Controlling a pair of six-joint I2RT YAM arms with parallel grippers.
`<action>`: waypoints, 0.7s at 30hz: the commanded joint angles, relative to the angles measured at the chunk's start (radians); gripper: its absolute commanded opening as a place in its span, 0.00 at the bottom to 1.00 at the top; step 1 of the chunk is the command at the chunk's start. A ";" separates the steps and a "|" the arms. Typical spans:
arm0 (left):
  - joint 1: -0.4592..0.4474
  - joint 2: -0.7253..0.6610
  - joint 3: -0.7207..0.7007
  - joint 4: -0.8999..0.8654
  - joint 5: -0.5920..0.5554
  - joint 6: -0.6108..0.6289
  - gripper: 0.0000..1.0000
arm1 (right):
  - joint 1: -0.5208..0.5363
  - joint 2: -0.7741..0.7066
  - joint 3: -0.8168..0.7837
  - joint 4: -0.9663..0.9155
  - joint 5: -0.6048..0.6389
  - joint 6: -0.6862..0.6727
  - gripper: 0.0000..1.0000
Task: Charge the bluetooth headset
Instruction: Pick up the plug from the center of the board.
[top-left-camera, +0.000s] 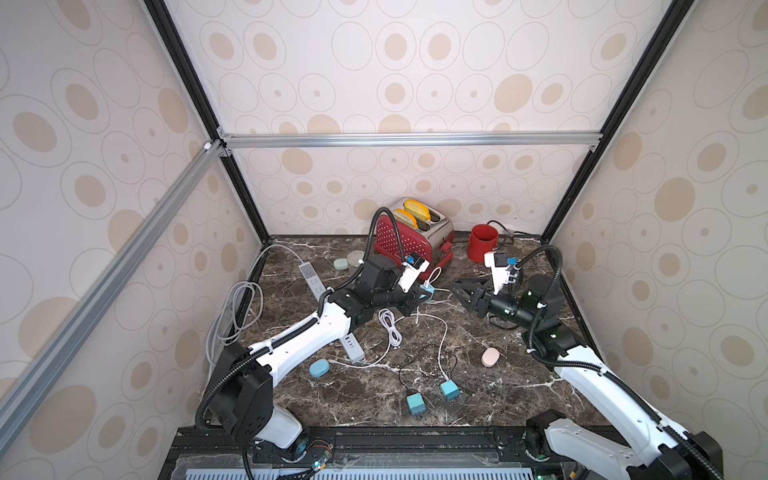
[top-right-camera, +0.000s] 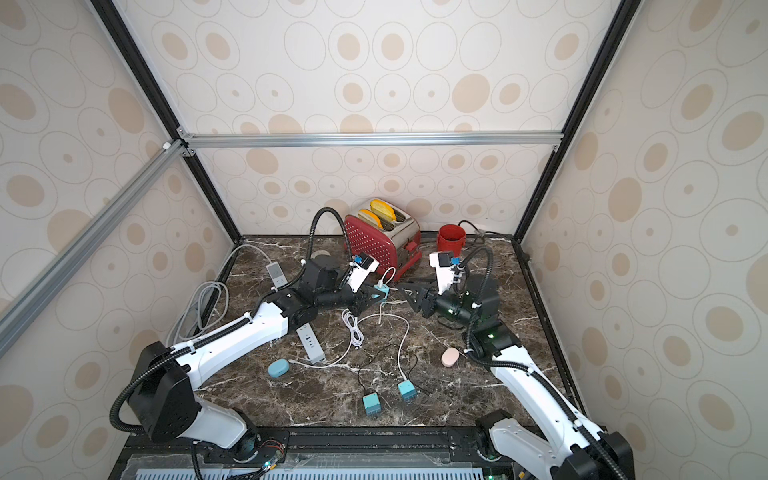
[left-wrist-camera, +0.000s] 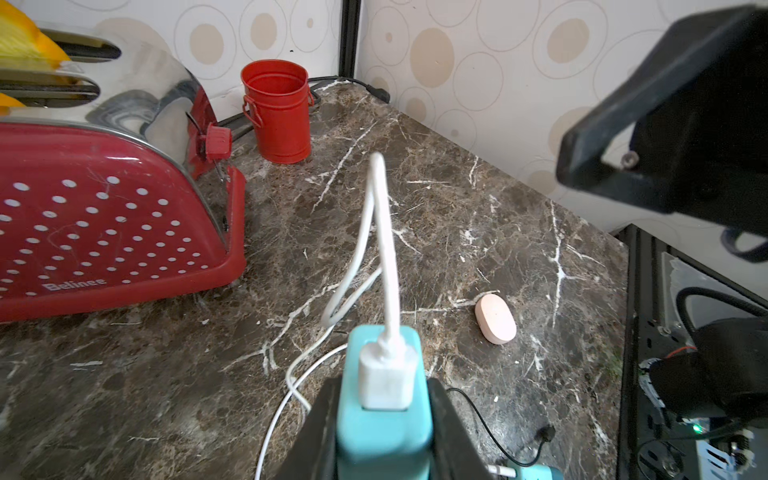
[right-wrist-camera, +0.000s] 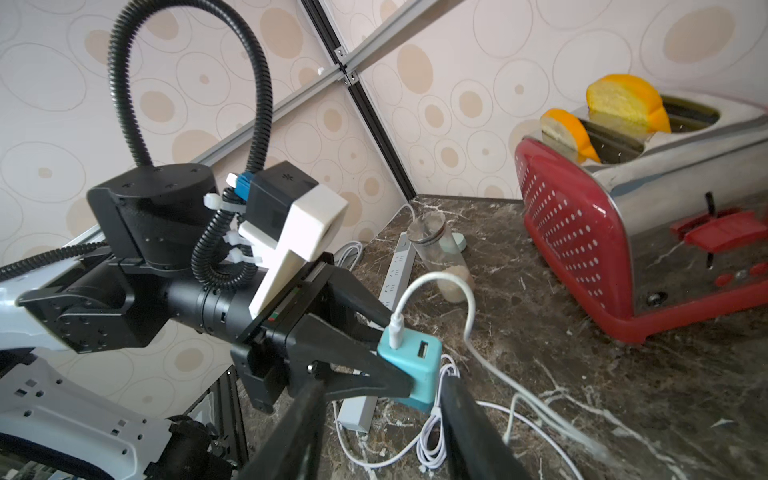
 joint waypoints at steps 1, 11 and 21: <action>-0.026 0.012 0.057 0.006 -0.046 0.035 0.02 | 0.033 0.054 0.052 -0.044 -0.001 0.029 0.46; -0.057 0.037 0.073 -0.008 -0.088 0.055 0.02 | 0.057 0.144 0.107 -0.060 0.120 0.121 0.38; -0.069 0.066 0.095 -0.011 -0.095 0.068 0.03 | 0.092 0.196 0.125 -0.048 0.113 0.132 0.35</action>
